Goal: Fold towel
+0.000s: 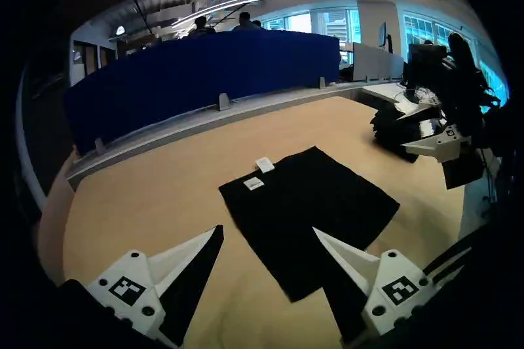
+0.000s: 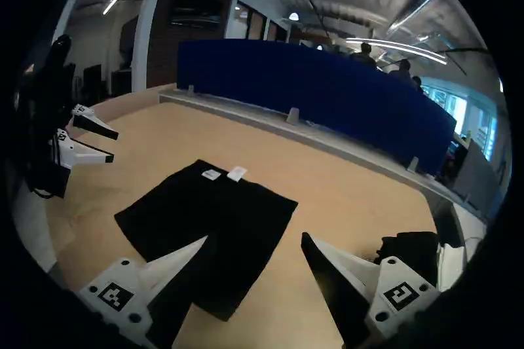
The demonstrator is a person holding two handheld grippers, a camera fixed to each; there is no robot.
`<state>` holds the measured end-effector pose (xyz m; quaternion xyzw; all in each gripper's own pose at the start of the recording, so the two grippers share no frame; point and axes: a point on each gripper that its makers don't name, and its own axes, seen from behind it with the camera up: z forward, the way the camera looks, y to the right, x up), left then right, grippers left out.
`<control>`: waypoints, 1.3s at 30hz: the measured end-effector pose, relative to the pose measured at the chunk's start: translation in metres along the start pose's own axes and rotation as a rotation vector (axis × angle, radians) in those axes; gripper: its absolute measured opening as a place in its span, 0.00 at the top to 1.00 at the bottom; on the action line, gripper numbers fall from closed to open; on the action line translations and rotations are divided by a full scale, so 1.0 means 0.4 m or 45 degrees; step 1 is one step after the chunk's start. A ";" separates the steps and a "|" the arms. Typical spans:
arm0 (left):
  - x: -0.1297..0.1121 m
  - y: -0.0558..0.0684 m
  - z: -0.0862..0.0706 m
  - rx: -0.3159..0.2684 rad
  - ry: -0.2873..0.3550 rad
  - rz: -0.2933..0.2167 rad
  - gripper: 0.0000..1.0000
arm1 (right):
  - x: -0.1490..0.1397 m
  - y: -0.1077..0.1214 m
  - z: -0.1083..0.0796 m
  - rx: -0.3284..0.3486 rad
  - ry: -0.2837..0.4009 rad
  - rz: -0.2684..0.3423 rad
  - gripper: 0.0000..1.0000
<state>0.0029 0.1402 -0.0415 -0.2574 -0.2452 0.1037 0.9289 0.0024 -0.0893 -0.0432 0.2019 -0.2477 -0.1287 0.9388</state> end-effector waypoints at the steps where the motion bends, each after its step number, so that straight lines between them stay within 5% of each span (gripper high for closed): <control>1: -0.012 0.007 0.005 -0.007 -0.012 0.003 0.10 | -0.012 -0.002 0.003 0.002 -0.010 -0.003 0.00; 19: -0.184 0.081 0.073 -0.106 -0.204 0.029 0.10 | -0.187 -0.058 0.038 0.074 -0.187 -0.038 0.00; 39: -0.308 0.124 0.086 -0.165 -0.397 0.017 0.10 | -0.326 -0.094 0.015 0.136 -0.336 -0.059 0.00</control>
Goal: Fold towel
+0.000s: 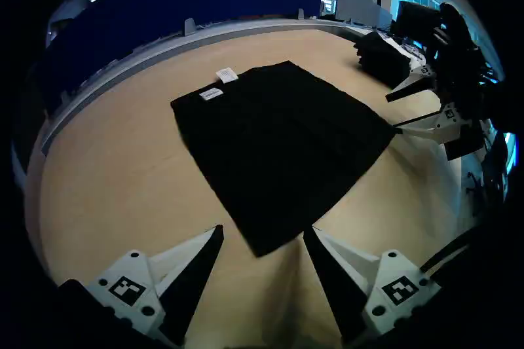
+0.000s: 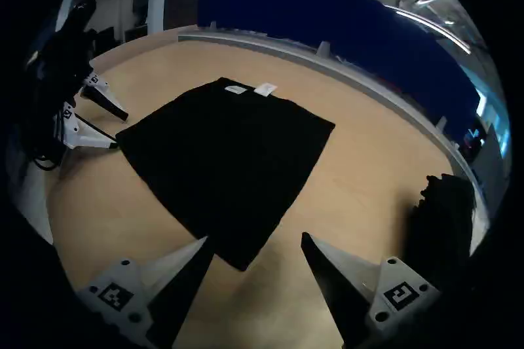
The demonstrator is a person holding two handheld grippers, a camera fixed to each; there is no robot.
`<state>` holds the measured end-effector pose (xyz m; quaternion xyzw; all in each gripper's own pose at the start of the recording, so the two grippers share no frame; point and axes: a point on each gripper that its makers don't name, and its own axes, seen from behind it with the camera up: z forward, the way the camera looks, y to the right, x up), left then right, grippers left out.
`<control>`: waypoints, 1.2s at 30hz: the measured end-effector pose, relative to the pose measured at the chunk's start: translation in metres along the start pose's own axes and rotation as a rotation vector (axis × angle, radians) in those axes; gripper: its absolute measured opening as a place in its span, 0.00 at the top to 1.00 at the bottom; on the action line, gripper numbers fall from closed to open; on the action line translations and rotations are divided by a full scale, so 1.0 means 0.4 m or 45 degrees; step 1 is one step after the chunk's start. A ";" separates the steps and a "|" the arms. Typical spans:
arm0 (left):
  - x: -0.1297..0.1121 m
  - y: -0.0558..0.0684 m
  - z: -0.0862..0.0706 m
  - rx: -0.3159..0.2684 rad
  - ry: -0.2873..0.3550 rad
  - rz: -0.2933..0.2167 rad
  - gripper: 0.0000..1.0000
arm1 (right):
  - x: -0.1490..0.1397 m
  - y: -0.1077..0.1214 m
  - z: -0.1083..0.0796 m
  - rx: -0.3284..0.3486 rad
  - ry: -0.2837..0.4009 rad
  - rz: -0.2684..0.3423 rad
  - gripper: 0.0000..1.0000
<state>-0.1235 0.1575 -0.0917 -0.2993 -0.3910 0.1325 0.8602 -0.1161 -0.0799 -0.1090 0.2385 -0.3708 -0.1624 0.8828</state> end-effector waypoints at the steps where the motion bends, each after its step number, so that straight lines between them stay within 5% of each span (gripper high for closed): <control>1: -0.004 0.001 0.001 -0.001 -0.008 0.000 0.10 | -0.004 -0.003 0.000 0.005 -0.005 0.000 0.00; 21: -0.026 0.004 0.012 0.016 -0.050 -0.001 0.12 | -0.051 -0.020 0.016 0.064 -0.056 0.012 0.14; 36: -0.030 -0.009 0.011 0.050 -0.067 -0.044 0.45 | -0.060 -0.034 0.023 0.125 -0.073 0.037 0.44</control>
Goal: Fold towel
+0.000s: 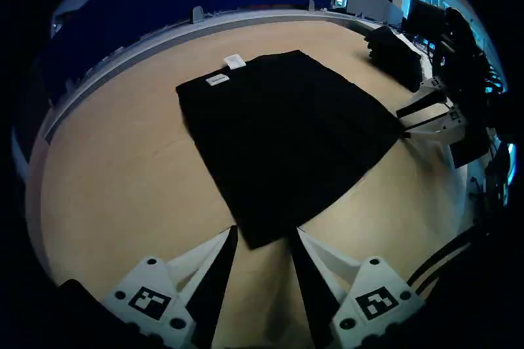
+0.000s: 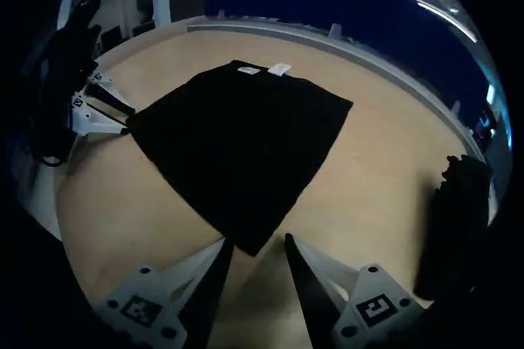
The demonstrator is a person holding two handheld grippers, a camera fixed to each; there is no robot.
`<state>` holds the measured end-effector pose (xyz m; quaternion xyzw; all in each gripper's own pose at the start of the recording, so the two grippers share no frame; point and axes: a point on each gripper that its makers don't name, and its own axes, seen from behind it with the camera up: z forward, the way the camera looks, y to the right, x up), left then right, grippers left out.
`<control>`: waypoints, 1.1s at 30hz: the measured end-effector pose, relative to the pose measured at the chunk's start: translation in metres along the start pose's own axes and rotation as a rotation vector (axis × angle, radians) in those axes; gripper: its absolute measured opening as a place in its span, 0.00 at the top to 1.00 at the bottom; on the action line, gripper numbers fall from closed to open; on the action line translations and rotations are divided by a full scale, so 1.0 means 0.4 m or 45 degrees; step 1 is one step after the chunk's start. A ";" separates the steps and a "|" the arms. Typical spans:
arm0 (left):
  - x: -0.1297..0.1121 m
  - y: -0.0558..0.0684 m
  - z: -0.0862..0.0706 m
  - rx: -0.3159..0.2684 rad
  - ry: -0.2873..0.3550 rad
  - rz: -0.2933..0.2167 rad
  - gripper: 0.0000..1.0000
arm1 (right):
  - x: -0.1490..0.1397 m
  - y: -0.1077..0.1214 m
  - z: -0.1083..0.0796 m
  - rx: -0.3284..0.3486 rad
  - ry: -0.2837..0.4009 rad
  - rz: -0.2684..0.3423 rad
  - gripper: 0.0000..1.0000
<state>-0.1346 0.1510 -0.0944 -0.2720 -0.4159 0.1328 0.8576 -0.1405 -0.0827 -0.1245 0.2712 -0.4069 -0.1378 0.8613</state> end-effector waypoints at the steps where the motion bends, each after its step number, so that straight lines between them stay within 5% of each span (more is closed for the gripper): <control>1: -0.001 0.001 0.000 -0.001 -0.001 0.002 0.45 | 0.000 -0.001 0.000 0.003 0.000 0.000 0.45; 16: -0.004 0.010 0.003 0.008 -0.011 -0.001 0.46 | 0.004 -0.007 -0.003 0.022 -0.003 0.013 0.47; 23: -0.009 0.018 -0.003 0.001 -0.023 -0.007 0.47 | 0.007 -0.007 0.004 0.032 0.000 0.018 0.73; 33: -0.016 0.011 -0.002 0.026 -0.038 -0.036 0.63 | 0.010 -0.004 0.008 0.032 -0.003 0.031 0.84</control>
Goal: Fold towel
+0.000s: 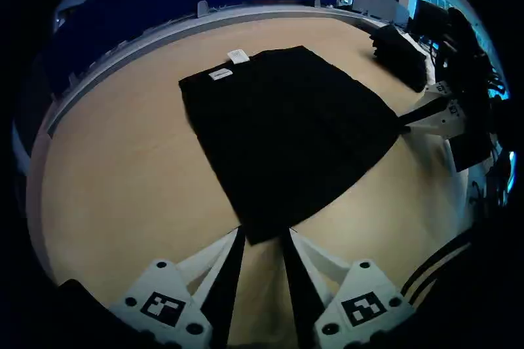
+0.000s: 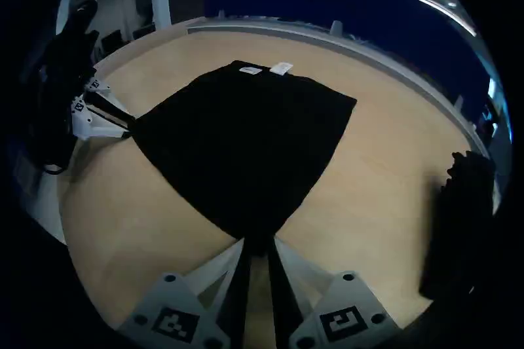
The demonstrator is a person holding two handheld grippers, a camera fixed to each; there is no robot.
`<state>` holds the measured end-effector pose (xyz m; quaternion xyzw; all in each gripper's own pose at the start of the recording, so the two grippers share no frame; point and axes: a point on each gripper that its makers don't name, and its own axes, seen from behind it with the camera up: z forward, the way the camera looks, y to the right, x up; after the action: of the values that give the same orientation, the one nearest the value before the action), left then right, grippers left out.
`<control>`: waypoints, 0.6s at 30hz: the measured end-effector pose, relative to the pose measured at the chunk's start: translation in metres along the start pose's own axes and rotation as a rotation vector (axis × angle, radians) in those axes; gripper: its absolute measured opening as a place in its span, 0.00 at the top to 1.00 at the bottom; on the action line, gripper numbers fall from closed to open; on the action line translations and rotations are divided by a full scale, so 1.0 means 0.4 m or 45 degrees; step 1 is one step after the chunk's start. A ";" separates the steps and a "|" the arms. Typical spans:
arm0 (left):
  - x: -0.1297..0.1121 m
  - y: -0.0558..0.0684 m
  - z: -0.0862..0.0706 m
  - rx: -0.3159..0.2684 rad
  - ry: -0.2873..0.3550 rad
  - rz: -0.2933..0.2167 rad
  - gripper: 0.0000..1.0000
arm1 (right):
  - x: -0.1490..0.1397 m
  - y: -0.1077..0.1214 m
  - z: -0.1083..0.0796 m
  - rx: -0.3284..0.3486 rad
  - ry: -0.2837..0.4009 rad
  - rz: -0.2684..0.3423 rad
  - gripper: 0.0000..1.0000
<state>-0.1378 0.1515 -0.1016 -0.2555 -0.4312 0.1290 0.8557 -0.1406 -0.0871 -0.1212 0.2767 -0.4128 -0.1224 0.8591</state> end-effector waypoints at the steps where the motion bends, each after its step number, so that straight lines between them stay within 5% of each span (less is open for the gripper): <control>1: 0.000 -0.002 0.000 0.003 -0.002 -0.002 0.65 | 0.001 0.001 0.000 0.000 0.000 0.001 0.84; 6: 0.004 -0.014 -0.002 0.020 -0.005 -0.021 0.88 | 0.003 0.002 0.001 -0.006 -0.001 -0.001 0.85; 18: 0.020 -0.009 -0.013 0.019 0.012 -0.079 0.94 | 0.025 0.013 -0.010 -0.021 0.026 0.016 0.87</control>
<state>-0.1291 0.1505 -0.0969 -0.2362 -0.4337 0.1045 0.8633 -0.1312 -0.0858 -0.1140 0.2684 -0.4047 -0.1175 0.8663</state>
